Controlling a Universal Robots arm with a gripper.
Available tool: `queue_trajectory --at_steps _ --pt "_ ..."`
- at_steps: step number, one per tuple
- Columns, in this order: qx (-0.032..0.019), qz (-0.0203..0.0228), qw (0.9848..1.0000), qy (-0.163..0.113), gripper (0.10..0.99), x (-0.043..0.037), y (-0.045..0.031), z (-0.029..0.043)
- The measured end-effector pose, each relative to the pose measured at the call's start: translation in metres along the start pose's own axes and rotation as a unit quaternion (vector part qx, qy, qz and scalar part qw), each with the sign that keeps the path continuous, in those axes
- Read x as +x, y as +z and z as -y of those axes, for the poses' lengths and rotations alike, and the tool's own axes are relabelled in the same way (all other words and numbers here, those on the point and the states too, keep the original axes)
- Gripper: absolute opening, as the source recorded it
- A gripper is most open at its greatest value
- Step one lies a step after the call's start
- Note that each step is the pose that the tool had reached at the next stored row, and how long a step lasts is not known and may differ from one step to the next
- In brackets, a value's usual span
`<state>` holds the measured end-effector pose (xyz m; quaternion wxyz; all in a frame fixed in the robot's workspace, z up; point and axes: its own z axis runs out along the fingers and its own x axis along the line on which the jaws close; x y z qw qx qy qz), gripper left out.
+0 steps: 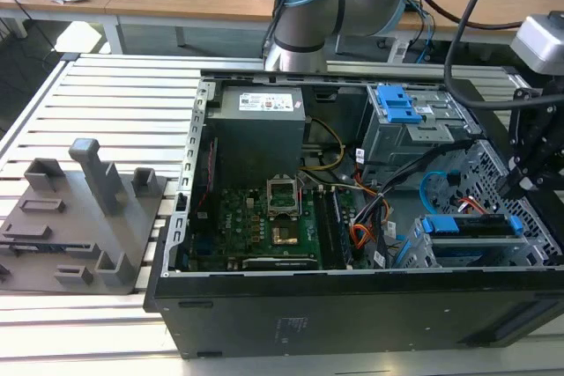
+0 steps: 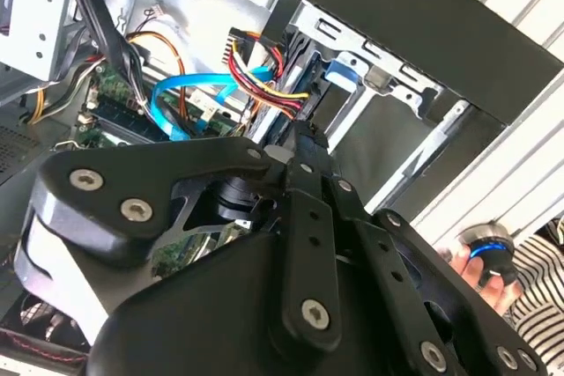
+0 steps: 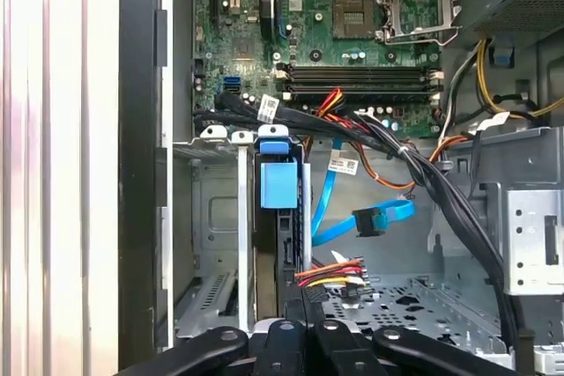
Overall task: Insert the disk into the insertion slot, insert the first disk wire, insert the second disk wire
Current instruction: 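Insert the first disk wire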
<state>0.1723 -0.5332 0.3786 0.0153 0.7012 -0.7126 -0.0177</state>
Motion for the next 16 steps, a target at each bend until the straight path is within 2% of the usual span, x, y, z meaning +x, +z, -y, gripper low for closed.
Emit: queue_trajectory --at_steps 2,6,16 --pt "0.0000 0.0002 1.0000 0.000 0.106 0.0000 0.0001 -0.0042" --pt "0.0009 0.0003 1.0000 0.000 0.106 0.0005 0.0008 -0.0201" --pt "0.0009 0.0003 1.0000 0.000 0.106 0.0005 0.0009 -0.0206"
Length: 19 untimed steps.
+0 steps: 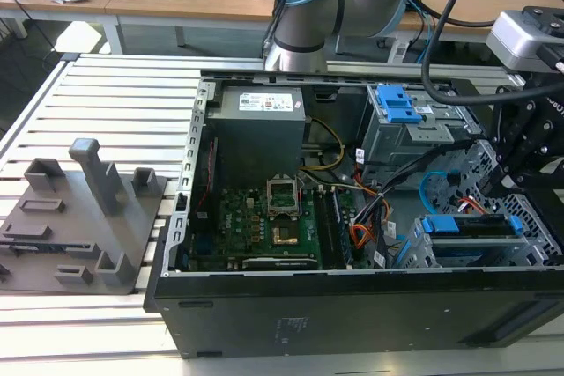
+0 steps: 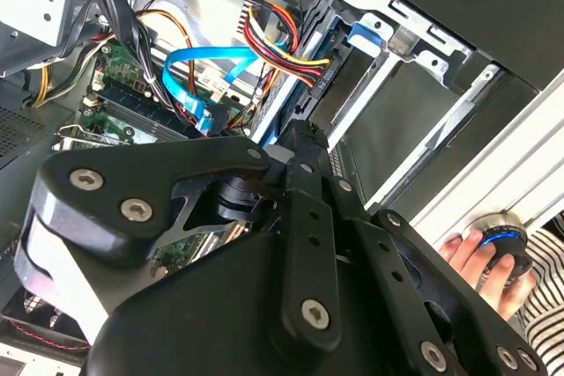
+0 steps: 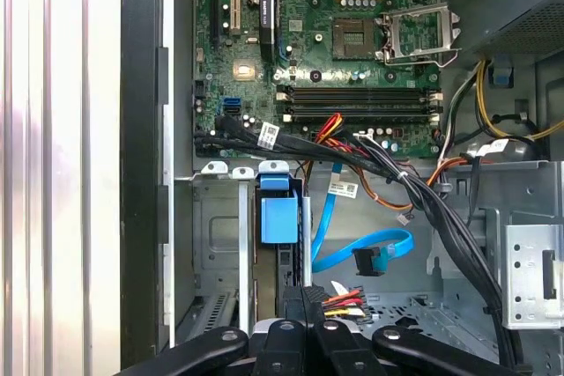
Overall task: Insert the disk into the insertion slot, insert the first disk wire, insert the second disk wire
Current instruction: 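Insert the second disk wire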
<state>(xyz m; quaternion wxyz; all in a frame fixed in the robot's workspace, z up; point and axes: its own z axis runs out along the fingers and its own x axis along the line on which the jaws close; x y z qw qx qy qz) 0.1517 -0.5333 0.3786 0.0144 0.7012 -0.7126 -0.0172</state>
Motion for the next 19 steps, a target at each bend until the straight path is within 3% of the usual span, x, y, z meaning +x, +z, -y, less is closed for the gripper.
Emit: queue_trajectory --at_steps 4,7,8,10,11,12,15,17,19 --pt "0.0000 0.0000 1.0000 0.000 0.114 0.0000 0.0000 -0.0001" --pt "0.0000 0.0000 1.0000 0.000 0.302 0.0000 0.0000 -0.0001" --pt "0.0000 0.0000 1.0000 0.000 0.302 -0.0002 0.0000 -0.0001" --pt "0.0000 0.0000 1.0000 0.000 0.302 -0.0100 0.0002 -0.0004" --pt "0.0000 0.0001 1.0000 0.000 0.302 -0.0233 0.0008 -0.0007" --pt "0.0000 -0.0001 1.0000 0.000 0.302 -0.0299 0.0013 -0.0016" --pt "0.0000 -0.0001 1.0000 -0.002 0.302 -0.0383 0.0032 -0.0060" --pt "0.0000 -0.0003 1.0000 -0.009 0.302 -0.0397 0.0054 -0.0094" --pt "-0.0001 -0.0017 0.9993 -0.037 0.302 -0.0398 0.0073 -0.0100"
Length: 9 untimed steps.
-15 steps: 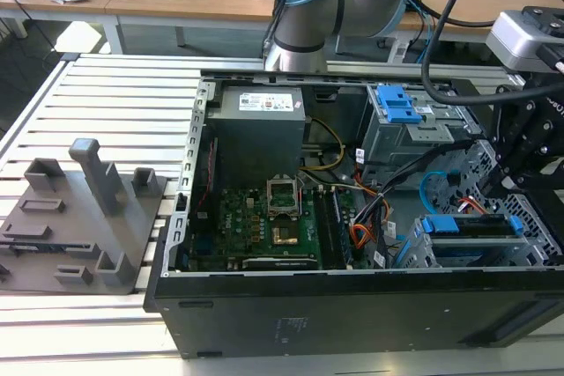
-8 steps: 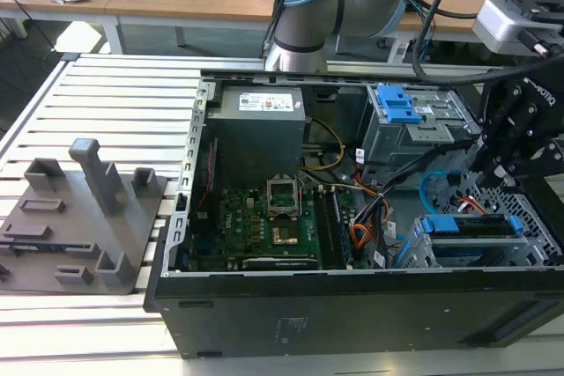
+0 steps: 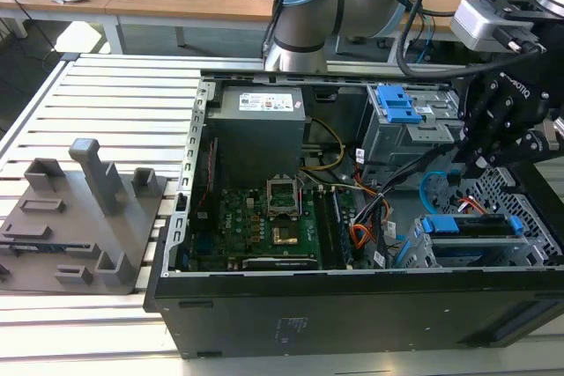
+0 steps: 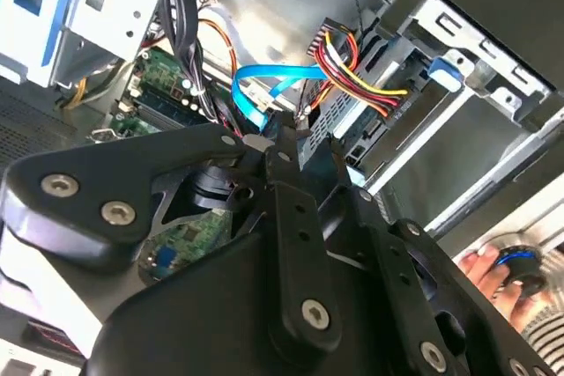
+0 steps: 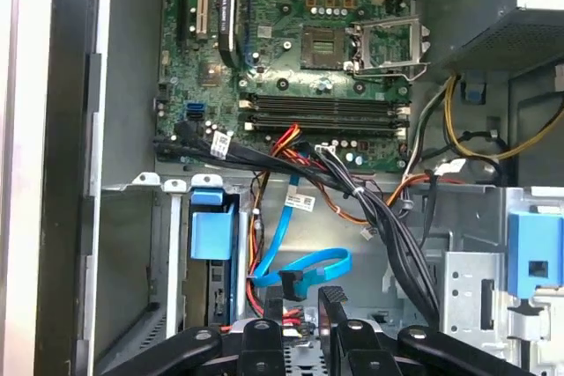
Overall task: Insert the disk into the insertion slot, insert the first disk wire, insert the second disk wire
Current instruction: 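Insert the second disk wire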
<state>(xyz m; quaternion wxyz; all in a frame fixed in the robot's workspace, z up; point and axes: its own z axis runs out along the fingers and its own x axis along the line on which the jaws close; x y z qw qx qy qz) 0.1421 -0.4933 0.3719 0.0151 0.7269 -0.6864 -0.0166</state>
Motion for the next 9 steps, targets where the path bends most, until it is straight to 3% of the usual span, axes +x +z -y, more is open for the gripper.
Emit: queue_trajectory --at_steps 3,7,9 --pt "-0.0001 -0.0014 0.9995 -0.032 0.302 0.0001 0.0015 0.0000" --pt "-0.0004 -0.0043 0.9952 -0.098 0.302 -0.0001 0.0040 0.0001" --pt "-0.0004 -0.0045 0.9946 -0.103 0.302 -0.0011 0.0053 -0.0045"
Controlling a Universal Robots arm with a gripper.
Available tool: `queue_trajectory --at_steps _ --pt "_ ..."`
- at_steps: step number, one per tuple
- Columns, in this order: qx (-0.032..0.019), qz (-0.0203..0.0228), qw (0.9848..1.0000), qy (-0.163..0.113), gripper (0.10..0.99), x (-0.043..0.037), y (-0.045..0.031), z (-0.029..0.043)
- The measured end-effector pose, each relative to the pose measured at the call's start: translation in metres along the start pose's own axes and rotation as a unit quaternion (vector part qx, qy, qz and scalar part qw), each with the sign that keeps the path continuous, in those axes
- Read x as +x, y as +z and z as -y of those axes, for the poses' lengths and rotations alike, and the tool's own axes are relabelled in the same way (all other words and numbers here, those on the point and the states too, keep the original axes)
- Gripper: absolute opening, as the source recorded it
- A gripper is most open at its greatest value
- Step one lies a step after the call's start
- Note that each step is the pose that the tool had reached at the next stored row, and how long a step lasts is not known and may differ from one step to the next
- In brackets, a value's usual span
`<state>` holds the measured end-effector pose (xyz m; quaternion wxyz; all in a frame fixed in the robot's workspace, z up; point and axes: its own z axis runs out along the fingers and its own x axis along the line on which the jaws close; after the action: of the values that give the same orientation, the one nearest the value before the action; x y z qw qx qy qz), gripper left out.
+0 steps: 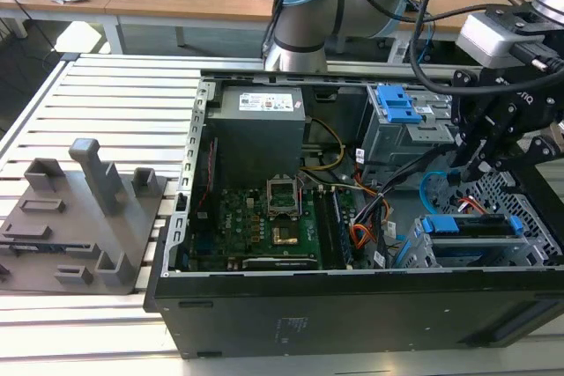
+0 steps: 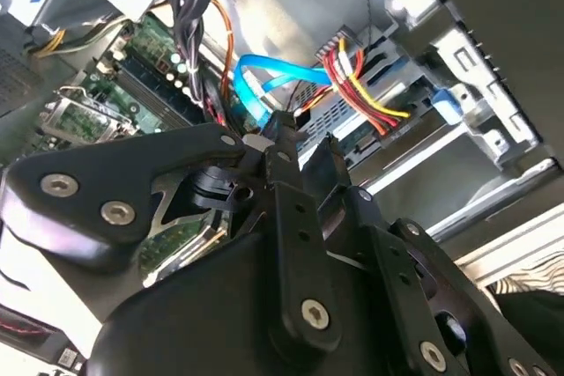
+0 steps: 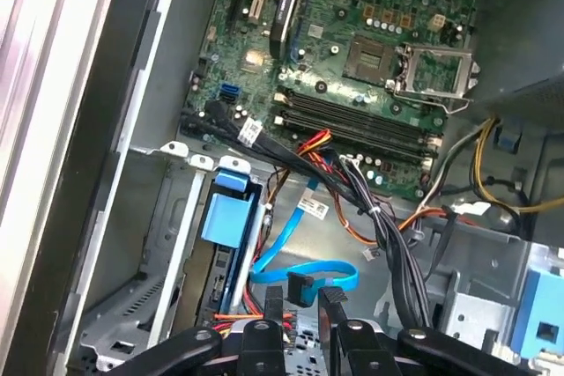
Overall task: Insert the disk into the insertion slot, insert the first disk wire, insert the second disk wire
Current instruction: 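Insert the second disk wire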
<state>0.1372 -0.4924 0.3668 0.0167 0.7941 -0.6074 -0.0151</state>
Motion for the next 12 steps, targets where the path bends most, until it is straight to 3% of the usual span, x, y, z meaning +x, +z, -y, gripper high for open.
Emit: queue_trajectory --at_steps 3,8,12 --pt "-0.0004 -0.0022 1.0000 0.000 0.302 -0.0031 0.0019 -0.0098" --pt "-0.0037 -0.0144 0.9999 -0.006 0.302 -0.0040 0.0058 -0.0110" --pt "-0.0043 -0.0166 0.9998 -0.006 0.302 -0.0057 0.0099 -0.0104"
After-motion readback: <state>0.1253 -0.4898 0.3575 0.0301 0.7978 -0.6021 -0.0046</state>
